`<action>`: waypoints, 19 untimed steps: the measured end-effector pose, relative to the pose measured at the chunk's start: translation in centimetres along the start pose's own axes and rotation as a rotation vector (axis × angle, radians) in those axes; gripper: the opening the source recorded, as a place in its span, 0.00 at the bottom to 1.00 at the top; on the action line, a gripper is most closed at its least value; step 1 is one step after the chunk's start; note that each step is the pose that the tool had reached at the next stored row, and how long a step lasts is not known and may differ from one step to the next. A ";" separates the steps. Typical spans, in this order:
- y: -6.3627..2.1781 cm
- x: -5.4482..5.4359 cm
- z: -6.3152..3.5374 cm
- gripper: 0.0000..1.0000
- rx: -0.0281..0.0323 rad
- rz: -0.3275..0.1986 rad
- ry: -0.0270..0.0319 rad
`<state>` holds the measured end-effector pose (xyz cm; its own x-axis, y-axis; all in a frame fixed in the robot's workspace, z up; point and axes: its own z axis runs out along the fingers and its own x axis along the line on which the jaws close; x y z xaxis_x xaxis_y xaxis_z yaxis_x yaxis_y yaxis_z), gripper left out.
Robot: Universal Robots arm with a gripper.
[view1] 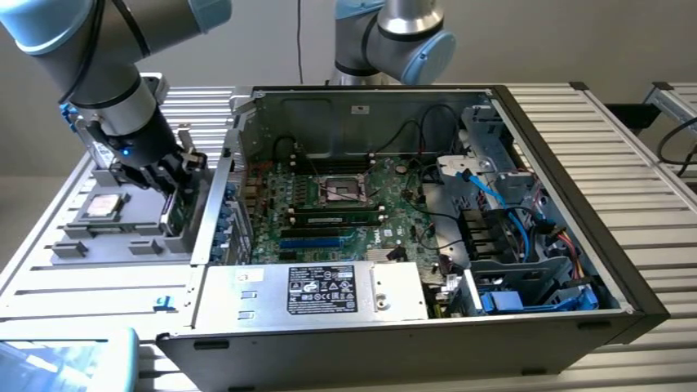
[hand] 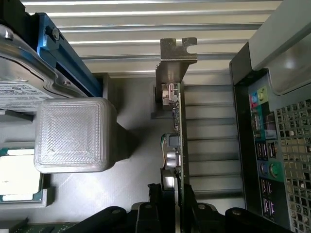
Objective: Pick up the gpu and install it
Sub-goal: 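Pick up the gpu and move the gpu toward the slot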
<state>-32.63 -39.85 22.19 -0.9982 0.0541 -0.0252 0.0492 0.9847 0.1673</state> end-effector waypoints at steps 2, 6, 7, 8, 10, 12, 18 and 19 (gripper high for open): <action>0.16 0.0 -0.91 0.29 0.0001 0.000 0.0002; 0.46 -0.1 -2.70 0.29 0.0002 0.000 0.0003; 0.54 -0.1 -3.14 0.29 0.0002 0.000 0.0003; 0.61 -0.1 -3.59 0.29 0.0002 0.000 0.0003; 0.76 -0.1 -4.49 0.29 0.0003 0.000 0.0004; 0.91 -0.1 -5.39 0.29 0.0003 0.000 0.0004; 1.33 -0.2 -8.07 0.29 0.0002 0.000 0.0003; 1.40 -0.2 -8.54 0.29 0.0002 0.000 0.0003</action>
<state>-32.62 -39.89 30.84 -0.9982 0.0541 -0.0249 0.0492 0.9847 0.1671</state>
